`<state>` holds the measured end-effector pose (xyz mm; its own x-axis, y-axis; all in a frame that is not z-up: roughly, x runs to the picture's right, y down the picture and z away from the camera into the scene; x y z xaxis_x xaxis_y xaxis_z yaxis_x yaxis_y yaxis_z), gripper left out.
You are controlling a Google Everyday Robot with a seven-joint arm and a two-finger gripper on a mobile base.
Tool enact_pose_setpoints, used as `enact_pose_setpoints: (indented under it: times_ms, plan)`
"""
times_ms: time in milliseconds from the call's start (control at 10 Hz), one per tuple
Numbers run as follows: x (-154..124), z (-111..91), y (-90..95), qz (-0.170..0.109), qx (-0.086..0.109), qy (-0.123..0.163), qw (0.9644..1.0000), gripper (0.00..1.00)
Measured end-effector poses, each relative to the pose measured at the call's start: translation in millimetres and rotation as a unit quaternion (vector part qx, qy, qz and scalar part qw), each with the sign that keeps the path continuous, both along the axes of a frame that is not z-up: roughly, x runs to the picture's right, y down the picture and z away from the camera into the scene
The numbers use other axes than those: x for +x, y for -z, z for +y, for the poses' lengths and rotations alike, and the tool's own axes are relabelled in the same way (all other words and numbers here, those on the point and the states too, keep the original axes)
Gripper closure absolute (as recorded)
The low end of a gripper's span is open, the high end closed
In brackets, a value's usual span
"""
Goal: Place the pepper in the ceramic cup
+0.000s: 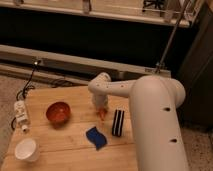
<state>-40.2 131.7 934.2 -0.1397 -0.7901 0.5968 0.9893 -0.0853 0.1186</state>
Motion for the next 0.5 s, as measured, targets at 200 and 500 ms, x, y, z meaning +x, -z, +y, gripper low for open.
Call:
enact_pose_setpoints:
  times_ms: [200, 500]
  plan:
    - [-7, -20, 20.1, -0.016, 0.046, 0.016, 0.9987, 1.0]
    - [4, -57, 83.4, -0.024, 0.15, 0.068, 0.986, 1.0]
